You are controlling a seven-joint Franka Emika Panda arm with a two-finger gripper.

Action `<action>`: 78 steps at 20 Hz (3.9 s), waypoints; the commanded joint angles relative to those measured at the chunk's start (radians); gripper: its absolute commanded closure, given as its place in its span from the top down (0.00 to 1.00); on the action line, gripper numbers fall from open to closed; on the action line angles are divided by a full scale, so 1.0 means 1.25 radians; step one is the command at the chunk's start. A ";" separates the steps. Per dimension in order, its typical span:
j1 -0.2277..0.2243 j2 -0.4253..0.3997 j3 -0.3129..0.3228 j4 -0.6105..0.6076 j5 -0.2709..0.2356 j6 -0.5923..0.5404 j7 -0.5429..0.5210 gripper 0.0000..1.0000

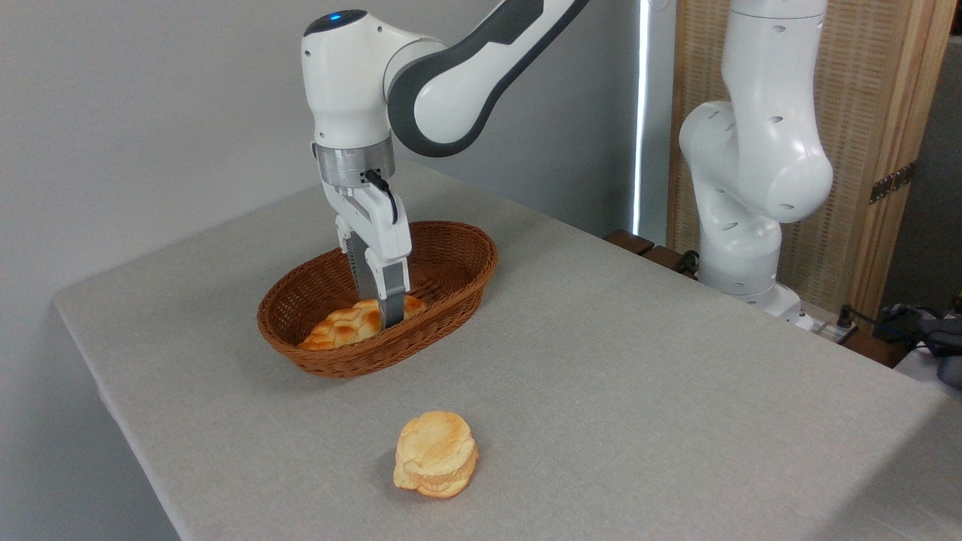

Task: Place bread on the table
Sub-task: 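Close the gripper on the braided bread inside the basket, then lift the braided bread out of the basket and carry it beside the bun, then lower the bread onto the table and open the gripper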

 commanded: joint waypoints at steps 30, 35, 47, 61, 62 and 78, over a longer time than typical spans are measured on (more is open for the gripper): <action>0.008 -0.049 0.033 0.063 -0.043 -0.144 -0.005 0.47; 0.009 -0.066 0.066 0.122 -0.044 -0.240 -0.003 0.47; 0.007 -0.161 0.199 0.213 0.071 -0.525 0.173 0.47; 0.007 -0.179 0.297 0.213 0.218 -0.602 0.265 0.57; 0.007 -0.180 0.297 0.213 0.225 -0.604 0.271 0.66; 0.007 -0.180 0.295 0.219 0.230 -0.611 0.291 1.00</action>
